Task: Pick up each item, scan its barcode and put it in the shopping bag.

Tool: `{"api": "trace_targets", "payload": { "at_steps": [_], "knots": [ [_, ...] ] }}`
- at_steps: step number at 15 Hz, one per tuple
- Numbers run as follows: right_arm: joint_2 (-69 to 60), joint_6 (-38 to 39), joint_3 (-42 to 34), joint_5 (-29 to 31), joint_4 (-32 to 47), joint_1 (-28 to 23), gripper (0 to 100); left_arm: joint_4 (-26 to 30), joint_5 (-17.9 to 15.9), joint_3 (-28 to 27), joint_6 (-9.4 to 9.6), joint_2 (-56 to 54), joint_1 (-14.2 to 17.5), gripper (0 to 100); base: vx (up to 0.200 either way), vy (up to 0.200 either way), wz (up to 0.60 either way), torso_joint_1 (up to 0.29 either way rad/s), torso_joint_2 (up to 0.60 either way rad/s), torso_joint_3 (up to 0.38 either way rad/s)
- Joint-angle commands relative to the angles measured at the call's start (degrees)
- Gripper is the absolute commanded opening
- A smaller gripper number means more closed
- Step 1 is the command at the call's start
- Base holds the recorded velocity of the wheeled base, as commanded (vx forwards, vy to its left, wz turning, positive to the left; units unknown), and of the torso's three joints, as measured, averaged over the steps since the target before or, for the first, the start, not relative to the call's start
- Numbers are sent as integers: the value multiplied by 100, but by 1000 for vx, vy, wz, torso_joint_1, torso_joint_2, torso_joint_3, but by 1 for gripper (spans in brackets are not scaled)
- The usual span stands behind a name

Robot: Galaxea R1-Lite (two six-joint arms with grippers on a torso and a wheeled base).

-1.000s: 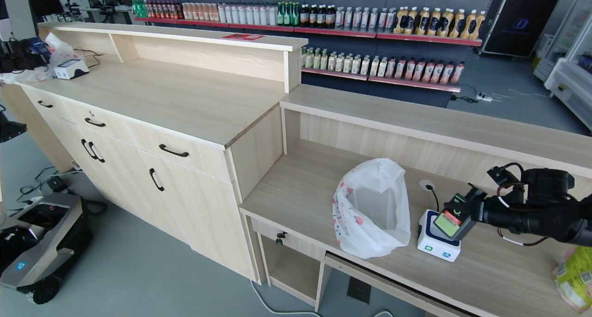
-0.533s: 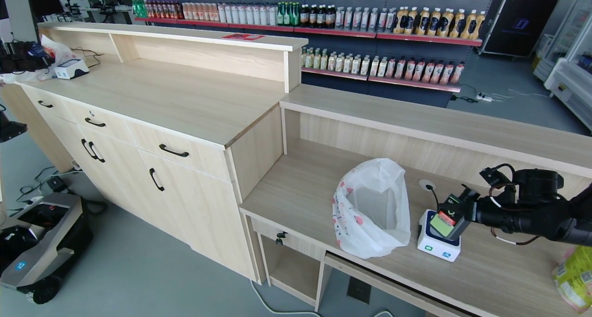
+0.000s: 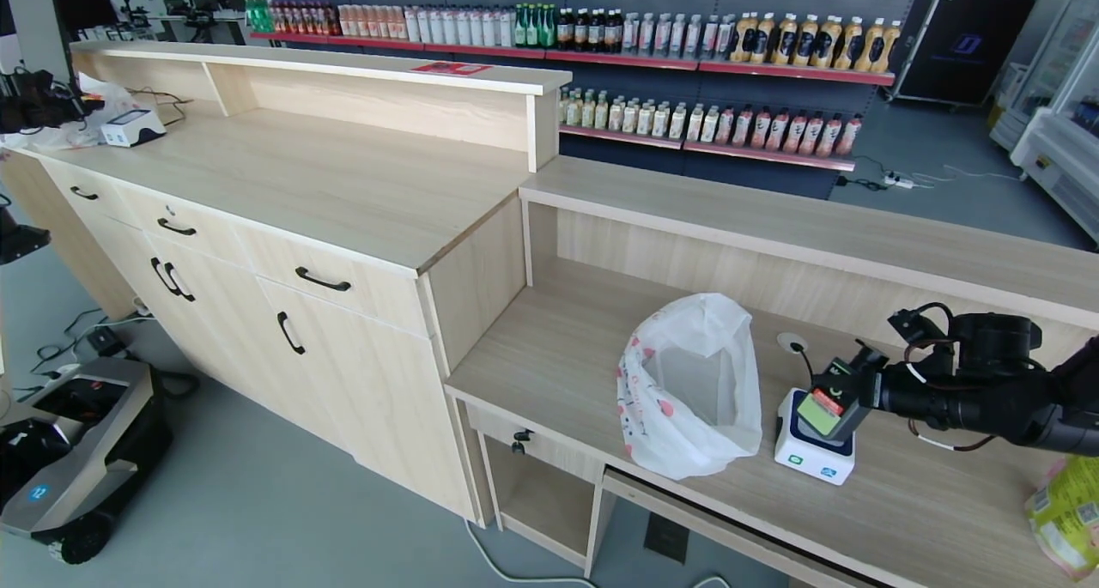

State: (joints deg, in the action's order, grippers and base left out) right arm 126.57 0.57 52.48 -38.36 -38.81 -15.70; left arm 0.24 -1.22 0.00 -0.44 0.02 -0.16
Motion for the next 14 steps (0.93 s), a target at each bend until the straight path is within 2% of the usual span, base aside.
{"api": "trace_targets", "payload": {
  "at_steps": [1,14],
  "knots": [
    [16,13,25,-4,-12,-12,0,2,-1,0,0,6,-2,100,0,0,0,0,0,0],
    [139,66,52,-48,-109,94,0,-7,-1,0,0,6,-2,100,0,0,0,0,0,0]
  ]
}}
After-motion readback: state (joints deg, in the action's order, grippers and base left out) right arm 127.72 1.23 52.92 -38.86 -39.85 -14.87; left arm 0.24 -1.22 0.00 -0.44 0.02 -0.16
